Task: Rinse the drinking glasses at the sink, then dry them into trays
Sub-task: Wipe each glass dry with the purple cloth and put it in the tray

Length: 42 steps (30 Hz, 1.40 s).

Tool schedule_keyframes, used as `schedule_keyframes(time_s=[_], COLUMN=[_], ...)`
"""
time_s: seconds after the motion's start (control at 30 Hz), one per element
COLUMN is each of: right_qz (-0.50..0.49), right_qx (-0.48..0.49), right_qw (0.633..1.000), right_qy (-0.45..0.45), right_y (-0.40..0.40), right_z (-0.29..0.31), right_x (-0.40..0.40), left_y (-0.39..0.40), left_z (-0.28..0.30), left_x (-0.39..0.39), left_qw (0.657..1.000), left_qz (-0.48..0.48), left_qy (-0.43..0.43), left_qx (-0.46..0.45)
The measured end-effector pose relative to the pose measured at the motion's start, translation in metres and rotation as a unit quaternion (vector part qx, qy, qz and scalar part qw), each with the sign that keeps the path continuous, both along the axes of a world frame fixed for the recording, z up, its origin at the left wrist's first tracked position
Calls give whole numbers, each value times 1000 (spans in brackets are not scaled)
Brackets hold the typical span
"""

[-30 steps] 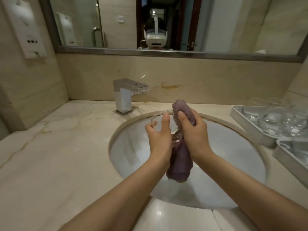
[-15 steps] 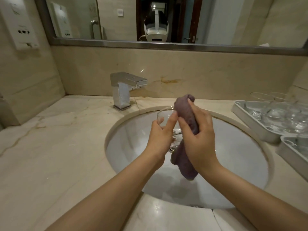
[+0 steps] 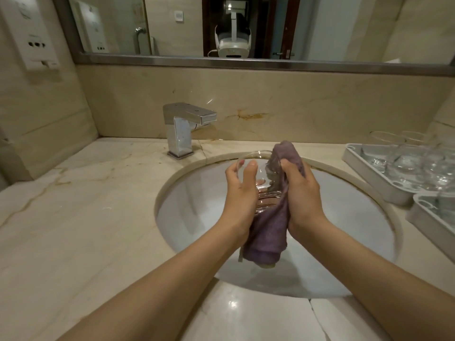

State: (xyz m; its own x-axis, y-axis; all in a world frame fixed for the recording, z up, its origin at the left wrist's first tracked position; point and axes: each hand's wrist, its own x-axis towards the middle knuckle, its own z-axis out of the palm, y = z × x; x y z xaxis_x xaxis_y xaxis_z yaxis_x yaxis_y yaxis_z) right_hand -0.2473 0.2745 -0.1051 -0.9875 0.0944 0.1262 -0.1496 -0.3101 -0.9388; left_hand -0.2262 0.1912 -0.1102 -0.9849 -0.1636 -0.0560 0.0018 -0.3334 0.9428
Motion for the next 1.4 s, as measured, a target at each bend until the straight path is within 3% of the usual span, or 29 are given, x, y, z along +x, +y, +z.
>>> schedule_keyframes(time_s=[0.17, 0.3, 0.43, 0.53, 0.67, 0.8, 0.9, 1.0, 1.13, 1.2, 1.3, 1.4], right_qz=[-14, -33, -101, -114, -103, -47, 3, -18, -39, -61, -85, -104], right_qx=[7, 73, 257, 328, 245, 51, -52, -51, -11, 62, 227, 274], right_qw=[1000, 994, 929, 887, 931, 996, 997, 997, 999, 994, 946, 919], right_qy=[-6, 76, 245, 302, 251, 52, -56, -57, -2, 71, 212, 262], right_y=[3, 3, -4, -17, -20, -7, 0, 1, -2, -4, -9, -14], right_z=[0, 1, -7, -24, -20, -11, -10, -9, -5, -4, -10, -20], right_x=[-1, 4, 11, 10, 5, 0, -1, 0, 5, 10, 14, 11], left_y=[-1, -7, -4, -5, -5, 0, 3, 2, -4, -7, -9, -7], left_z=[0, 1, 0, -3, -2, -1, 1, 4, 7, 5, 2, -1], left_x=[3, 3, 1, -2, 1, 5, 10, 10, 9, 7, 2, 1], left_qw=[995, 994, 996, 997, 993, 993, 993, 994, 993, 992, 994, 995], left_qz=[-18, -4, 50, 82, 107, 54, 1, -21, -3, 24, 52, 49], left_qy=[21, 30, 32, -7, -13, 24, 18, 5, -9, 3, 7, 11], left_qx=[-99, -106, -74, -15, -41, -99, -113, -106, -121, -120, -97, -87])
